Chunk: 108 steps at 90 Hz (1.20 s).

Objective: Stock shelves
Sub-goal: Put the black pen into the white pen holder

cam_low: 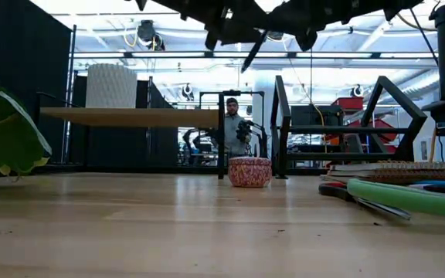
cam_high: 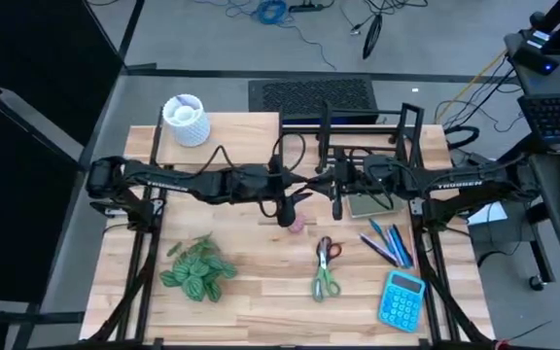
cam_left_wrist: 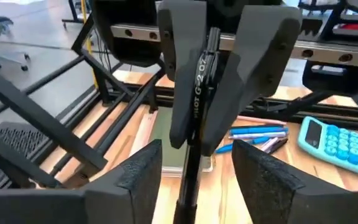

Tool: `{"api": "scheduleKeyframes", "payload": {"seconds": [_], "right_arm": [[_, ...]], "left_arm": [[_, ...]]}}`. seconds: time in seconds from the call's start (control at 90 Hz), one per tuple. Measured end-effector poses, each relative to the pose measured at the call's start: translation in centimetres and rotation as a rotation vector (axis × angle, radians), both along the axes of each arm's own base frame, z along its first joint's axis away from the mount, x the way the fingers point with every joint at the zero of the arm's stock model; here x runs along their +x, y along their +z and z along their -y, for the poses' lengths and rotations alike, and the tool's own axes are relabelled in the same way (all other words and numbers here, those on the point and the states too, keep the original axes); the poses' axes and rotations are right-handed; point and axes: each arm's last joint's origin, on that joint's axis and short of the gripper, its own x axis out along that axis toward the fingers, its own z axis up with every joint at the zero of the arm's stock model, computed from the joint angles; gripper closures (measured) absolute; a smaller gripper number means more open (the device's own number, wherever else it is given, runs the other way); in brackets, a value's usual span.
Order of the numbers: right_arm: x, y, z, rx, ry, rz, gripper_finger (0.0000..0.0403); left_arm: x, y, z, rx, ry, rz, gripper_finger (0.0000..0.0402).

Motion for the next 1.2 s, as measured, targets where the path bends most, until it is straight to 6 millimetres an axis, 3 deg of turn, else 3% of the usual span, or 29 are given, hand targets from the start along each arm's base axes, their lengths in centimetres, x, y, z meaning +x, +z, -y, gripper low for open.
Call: {"api": "scheduleKeyframes", "payload": {"seconds": [0.278, 0.478, 0.622, 0.778, 0.944, 1.078, 1.2], "right_arm": [[0.1, 0.3, 0.0, 0.018, 0.005, 0.032, 0.0362], [0.0, 0.4, 0.0, 0.054, -0.008, 0.044, 0.0353], [-1.0, 1.5, -0.1, 0.114, -0.006, 0.090, 0.0317], [-3.3, 3.3, -0.5, 0.123, 0.024, 0.135, 0.0259], [-5.8, 4.0, -0.6, 0.111, 0.009, 0.108, 0.0219], [-6.2, 3.5, -0.6, 0.106, 0.006, 0.043, 0.0212], [-5.6, 2.6, -0.6, 0.102, -0.003, -0.027, 0.0215]], "left_arm": [[0.0, 0.0, -0.6, 0.012, -0.034, -0.003, 0.0381], [0.0, 0.0, -0.9, 0.021, -0.005, -0.003, 0.0388], [-0.5, 0.9, -0.9, 0.045, 0.000, 0.010, 0.0392], [-3.1, 3.8, -1.2, 0.107, 0.067, 0.034, 0.0392], [-7.0, 7.8, -2.0, 0.326, 0.379, 0.047, 0.0392], [-10.0, 10.2, -3.5, 0.476, 0.669, 0.012, 0.0392], [-12.7, 11.8, -6.3, 0.484, 0.841, 0.023, 0.0392]]}}
